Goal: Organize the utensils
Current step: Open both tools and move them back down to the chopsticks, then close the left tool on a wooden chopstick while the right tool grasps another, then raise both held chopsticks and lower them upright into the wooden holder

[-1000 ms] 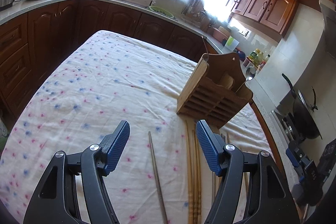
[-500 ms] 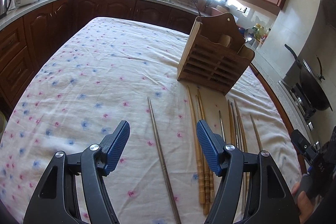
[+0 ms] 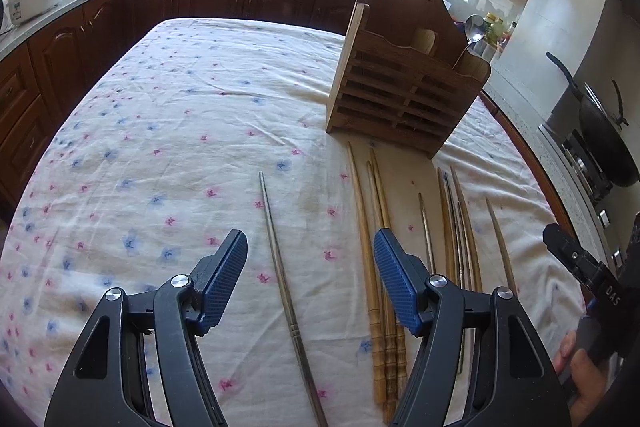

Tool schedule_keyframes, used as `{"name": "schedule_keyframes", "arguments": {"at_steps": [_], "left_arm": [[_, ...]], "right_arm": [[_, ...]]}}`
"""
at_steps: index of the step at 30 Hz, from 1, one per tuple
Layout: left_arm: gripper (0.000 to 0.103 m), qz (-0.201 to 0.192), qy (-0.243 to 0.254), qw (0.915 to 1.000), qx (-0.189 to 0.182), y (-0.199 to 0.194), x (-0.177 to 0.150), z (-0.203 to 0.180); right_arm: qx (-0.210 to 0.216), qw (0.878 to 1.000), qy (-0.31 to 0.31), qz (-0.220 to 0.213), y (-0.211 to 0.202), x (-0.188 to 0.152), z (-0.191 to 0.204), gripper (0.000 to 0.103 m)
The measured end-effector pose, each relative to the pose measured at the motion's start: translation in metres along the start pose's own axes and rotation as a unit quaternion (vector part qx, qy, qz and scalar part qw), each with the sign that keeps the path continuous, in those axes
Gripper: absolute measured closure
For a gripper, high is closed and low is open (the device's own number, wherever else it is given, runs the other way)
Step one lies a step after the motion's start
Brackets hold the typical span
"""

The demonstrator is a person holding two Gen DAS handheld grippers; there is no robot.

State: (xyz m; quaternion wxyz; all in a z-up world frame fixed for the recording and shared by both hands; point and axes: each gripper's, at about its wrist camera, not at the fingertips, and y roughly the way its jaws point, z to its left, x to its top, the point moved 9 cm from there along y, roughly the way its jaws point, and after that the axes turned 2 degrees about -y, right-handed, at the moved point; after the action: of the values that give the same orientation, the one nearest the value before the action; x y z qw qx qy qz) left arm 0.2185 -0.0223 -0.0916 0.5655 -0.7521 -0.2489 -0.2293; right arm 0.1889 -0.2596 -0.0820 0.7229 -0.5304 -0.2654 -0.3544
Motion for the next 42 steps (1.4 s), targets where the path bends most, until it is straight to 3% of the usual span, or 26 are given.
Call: {"name": "schedule_keyframes", "arguments": {"at_steps": [6, 11, 18, 23, 27, 29, 31, 32, 42], "left_arm": [[0.041, 0.025, 0.008, 0.9996, -0.009, 0.025, 0.016, -0.013], [0.051, 0.035, 0.02, 0.9991, -0.009, 0.048, 0.032, -0.025], [0.063, 0.064, 0.032, 0.9974, -0.002, 0.085, 0.043, -0.034], [0.07, 0.083, 0.045, 0.9955, 0.002, 0.105, 0.043, -0.038], [0.072, 0.067, 0.075, 0.9947, 0.021, 0.109, 0.044, -0.044], [0.082, 0.06, 0.09, 0.9936, 0.032, 0.11, 0.044, -0.046], [0.093, 0.056, 0.1, 0.9928, 0.037, 0.11, 0.044, -0.047], [0.096, 0.056, 0.099, 0.9929, 0.032, 0.109, 0.044, -0.047], [0.098, 0.046, 0.064, 0.9966, -0.024, 0.072, 0.045, -0.035]], "right_arm": [[0.003, 1.0, -0.001, 0.025, 0.024, 0.011, 0.002, 0.034], [-0.001, 0.999, -0.002, 0.054, 0.054, 0.018, 0.001, 0.051], [-0.018, 0.995, 0.002, 0.095, 0.095, 0.02, -0.005, 0.065], [-0.029, 0.993, -0.008, 0.116, 0.119, 0.022, -0.003, 0.07], [-0.048, 0.99, -0.035, 0.129, 0.133, 0.023, 0.002, 0.071], [-0.059, 0.988, -0.057, 0.131, 0.137, 0.024, 0.006, 0.074], [-0.07, 0.986, -0.074, 0.132, 0.14, 0.024, 0.008, 0.086], [-0.077, 0.985, -0.079, 0.131, 0.14, 0.024, 0.007, 0.094], [-0.028, 0.993, -0.028, 0.115, 0.119, 0.024, 0.011, 0.098]]}}
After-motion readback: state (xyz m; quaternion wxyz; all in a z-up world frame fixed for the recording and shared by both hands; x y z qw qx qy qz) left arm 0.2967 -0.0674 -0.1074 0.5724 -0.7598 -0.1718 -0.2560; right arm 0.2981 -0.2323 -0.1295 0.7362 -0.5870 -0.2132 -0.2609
